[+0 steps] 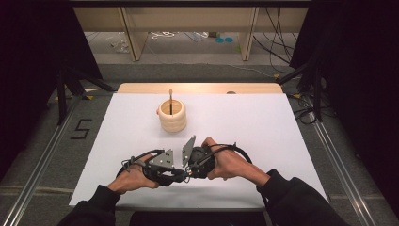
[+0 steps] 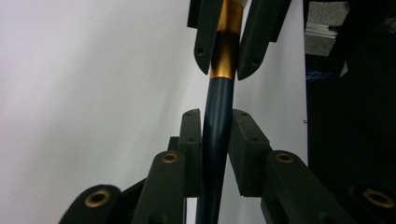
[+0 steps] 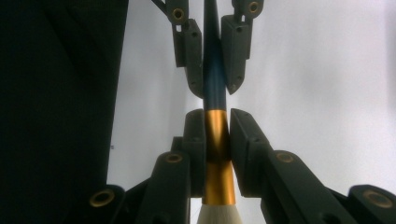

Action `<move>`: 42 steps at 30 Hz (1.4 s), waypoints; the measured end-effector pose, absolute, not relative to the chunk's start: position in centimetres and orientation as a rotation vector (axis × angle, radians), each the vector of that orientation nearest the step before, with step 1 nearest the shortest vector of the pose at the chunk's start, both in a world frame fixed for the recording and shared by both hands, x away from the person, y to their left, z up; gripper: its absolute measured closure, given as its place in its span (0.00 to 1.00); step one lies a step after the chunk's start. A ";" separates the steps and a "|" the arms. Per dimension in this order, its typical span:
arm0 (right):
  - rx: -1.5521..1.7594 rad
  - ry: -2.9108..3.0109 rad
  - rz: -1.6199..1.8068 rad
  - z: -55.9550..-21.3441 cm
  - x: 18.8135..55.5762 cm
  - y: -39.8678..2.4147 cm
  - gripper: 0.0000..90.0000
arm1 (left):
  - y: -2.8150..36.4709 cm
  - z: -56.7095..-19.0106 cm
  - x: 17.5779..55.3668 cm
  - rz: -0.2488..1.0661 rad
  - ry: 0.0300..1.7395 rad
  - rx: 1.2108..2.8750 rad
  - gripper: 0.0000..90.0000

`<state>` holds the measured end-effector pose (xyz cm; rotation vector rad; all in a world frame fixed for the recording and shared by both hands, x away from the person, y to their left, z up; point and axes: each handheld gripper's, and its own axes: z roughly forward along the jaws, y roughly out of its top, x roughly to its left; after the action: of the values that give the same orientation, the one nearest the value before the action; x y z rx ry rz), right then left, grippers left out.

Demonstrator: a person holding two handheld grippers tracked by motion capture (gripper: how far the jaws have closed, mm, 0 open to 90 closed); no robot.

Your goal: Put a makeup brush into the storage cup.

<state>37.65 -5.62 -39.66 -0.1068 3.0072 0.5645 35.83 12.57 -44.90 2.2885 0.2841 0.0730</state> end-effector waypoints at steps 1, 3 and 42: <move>-0.109 3.007 0.573 -39.6 37.7 -5.7 0.85 | 12.5 -44.9 35.8 0.080 0.283 2.290 0.85; -0.113 2.994 0.585 -39.6 37.9 -5.8 0.84 | 12.5 -44.8 35.7 0.086 0.275 2.291 0.86; 0.583 2.621 1.114 -37.5 40.3 -14.7 0.40 | 16.7 -43.4 38.2 0.316 0.724 2.022 0.87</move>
<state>40.30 -14.70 -37.46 0.5834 2.6206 1.1140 38.18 16.72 -43.43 2.0216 0.7238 0.3159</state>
